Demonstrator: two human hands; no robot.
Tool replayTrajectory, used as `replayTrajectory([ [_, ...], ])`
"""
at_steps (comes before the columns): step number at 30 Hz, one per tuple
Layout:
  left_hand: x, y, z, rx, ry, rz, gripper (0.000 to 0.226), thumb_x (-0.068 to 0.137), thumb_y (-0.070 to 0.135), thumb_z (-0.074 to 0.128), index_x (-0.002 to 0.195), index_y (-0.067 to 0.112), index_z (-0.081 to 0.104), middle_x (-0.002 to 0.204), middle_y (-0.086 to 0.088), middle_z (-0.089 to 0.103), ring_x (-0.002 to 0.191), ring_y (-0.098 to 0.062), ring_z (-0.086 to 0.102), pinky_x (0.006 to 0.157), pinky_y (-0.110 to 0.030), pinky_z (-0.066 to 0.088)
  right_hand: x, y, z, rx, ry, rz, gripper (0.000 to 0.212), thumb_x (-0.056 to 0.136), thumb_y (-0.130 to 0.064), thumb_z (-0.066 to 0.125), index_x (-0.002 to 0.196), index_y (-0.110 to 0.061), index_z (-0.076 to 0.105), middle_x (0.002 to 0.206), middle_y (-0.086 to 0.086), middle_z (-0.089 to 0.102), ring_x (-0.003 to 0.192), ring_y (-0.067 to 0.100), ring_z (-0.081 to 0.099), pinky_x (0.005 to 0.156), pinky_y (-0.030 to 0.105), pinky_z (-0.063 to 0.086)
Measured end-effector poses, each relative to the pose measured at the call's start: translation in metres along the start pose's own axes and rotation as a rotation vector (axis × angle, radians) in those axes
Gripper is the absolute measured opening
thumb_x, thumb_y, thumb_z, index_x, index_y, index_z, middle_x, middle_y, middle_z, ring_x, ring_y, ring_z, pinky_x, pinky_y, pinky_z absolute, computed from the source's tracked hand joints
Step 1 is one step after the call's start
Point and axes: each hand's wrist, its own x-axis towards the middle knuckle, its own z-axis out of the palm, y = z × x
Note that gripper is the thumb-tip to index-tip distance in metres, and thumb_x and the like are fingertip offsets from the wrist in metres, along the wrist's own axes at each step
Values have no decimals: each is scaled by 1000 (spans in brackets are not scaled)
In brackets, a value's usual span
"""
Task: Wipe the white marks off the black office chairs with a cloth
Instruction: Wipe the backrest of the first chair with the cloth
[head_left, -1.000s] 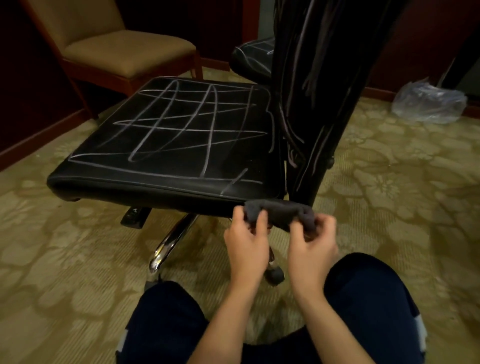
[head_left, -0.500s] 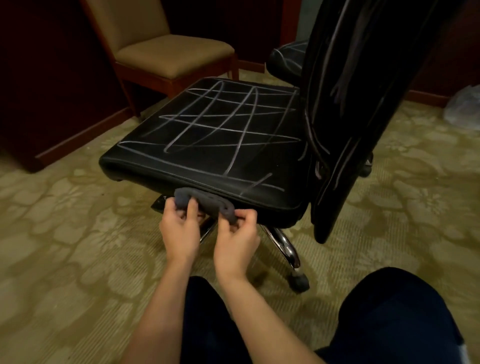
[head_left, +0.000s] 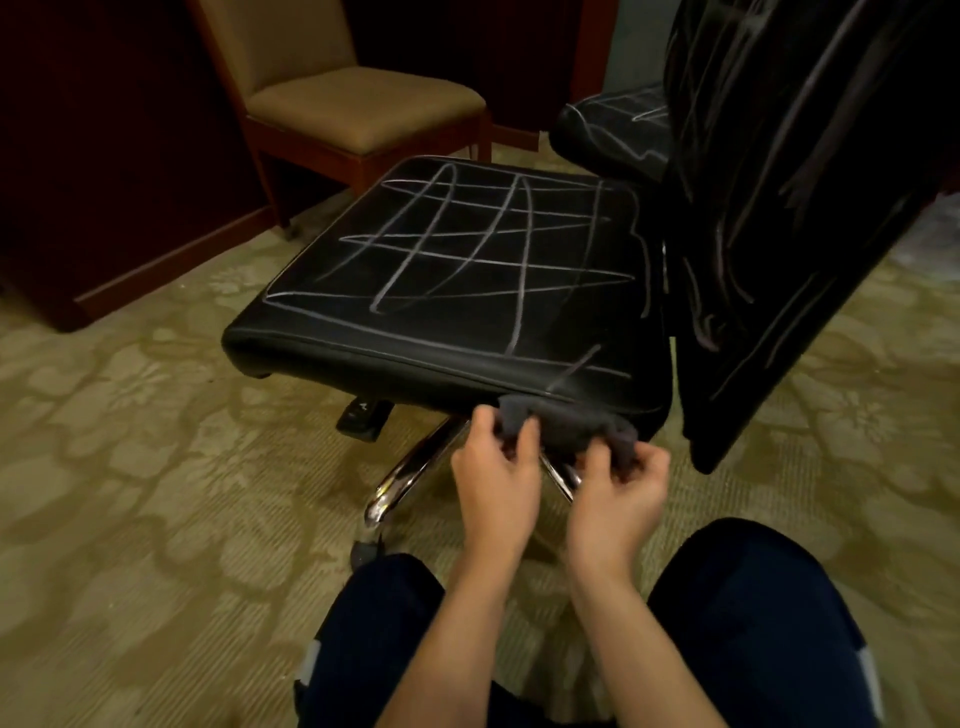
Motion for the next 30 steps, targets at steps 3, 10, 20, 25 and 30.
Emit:
replayTrajectory([
  [3,12,6,-14,-95,69,-85,5,97,22,62,97,24,58,89,1,73,81,-5,72,73,-28,59,-2,-4,20,-46,-47,-7,25,89,-9,67,87,-28,52,83,4,65,75,8,66,68,24,52],
  [10,55,-15,-84,-78,274,-87,8,98,24,62,96,30,57,80,-2,73,74,-9,73,79,-42,62,-44,-10,80,-133,-257,9,14,86,-14,73,91,-17,60,74,-7,65,68,1,64,70,28,53],
  [20,64,0,-89,-58,394,-168,12,97,25,63,94,35,56,87,2,71,83,-14,72,82,-42,60,-52,-23,79,-106,-406,23,12,87,-16,72,90,-20,62,77,-7,68,68,-1,63,62,17,49],
  [25,5,24,5,55,-21,-24,14,90,52,60,97,41,59,91,9,72,90,-10,70,80,-39,59,1,-38,-41,-72,-133,-135,17,88,-11,69,88,-24,58,74,-5,64,68,5,62,64,22,51],
  [30,-35,39,72,0,-223,-17,34,81,71,48,94,41,56,87,12,72,93,-16,69,82,-45,58,49,-54,-108,-112,-12,-309,13,94,-10,61,97,-21,55,87,-8,61,75,-6,59,68,9,47],
])
